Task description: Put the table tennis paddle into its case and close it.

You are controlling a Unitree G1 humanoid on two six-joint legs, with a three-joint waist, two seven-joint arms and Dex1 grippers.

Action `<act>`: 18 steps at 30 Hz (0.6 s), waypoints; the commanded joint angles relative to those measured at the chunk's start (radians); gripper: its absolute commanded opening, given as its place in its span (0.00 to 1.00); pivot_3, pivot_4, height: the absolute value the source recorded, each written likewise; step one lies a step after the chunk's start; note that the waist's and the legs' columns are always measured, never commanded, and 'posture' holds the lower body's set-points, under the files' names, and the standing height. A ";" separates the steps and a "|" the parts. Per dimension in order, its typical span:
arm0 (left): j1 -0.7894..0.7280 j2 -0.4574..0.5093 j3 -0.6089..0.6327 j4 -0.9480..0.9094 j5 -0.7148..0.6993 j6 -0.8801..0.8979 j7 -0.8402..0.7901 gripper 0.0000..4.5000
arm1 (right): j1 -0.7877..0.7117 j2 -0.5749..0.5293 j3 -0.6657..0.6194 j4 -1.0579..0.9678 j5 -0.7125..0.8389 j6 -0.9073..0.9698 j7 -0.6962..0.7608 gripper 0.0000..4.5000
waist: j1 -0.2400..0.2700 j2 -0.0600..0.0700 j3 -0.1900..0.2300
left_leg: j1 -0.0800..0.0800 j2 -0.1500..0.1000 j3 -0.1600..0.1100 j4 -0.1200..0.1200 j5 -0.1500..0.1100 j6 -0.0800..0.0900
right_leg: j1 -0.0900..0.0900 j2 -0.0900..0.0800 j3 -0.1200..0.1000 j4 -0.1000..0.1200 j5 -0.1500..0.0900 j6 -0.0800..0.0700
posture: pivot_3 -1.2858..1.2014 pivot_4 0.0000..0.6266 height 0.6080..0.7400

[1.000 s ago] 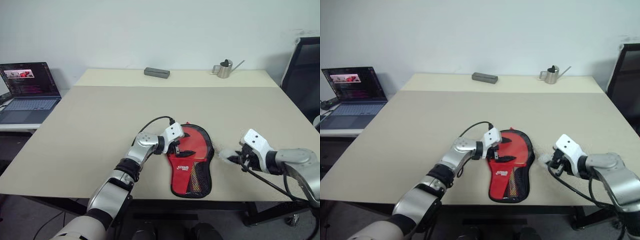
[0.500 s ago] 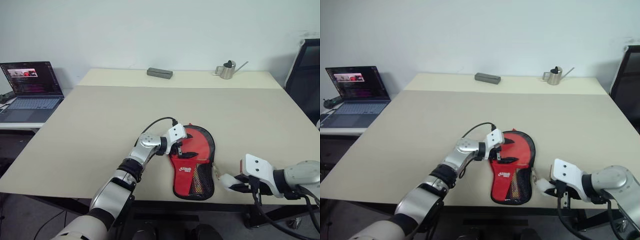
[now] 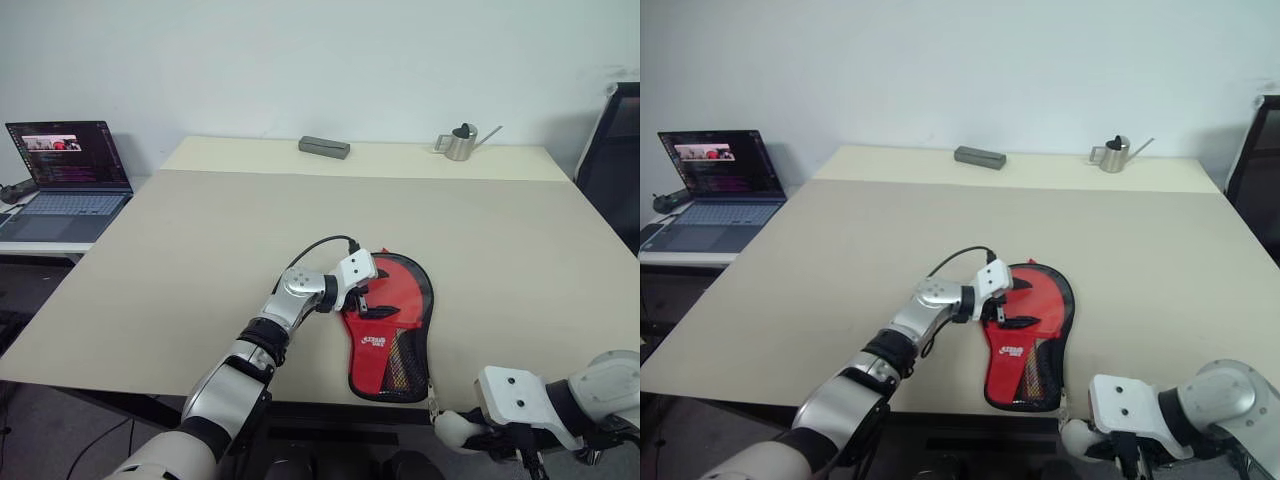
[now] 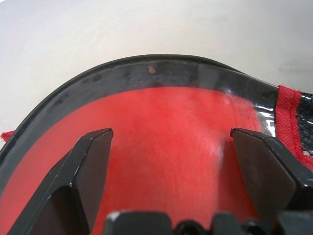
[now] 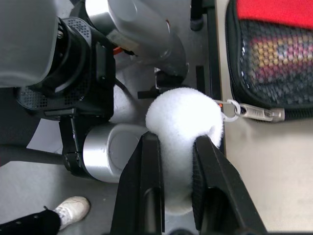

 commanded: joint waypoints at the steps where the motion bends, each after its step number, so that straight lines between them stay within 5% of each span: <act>1: 0.063 0.012 -0.065 0.094 0.099 0.043 0.026 0.93 | 0.021 -0.002 0.048 -0.130 0.093 -0.002 0.043 0.07 | 0.001 0.000 0.000 | 0.000 0.000 0.000 0.000 0.000 0.000 | 0.000 0.000 0.000 0.000 0.000 0.000 | 0.52 0.24 1.00; 18: 0.066 -0.002 -0.068 0.084 0.100 0.048 0.037 0.93 | 0.138 -0.209 0.193 -0.168 0.191 -0.262 -0.060 0.04 | 0.010 -0.001 -0.006 | 0.000 -0.001 -0.001 0.000 -0.011 0.007 | 0.004 -0.004 -0.003 0.001 -0.012 0.009 | 0.52 0.24 1.00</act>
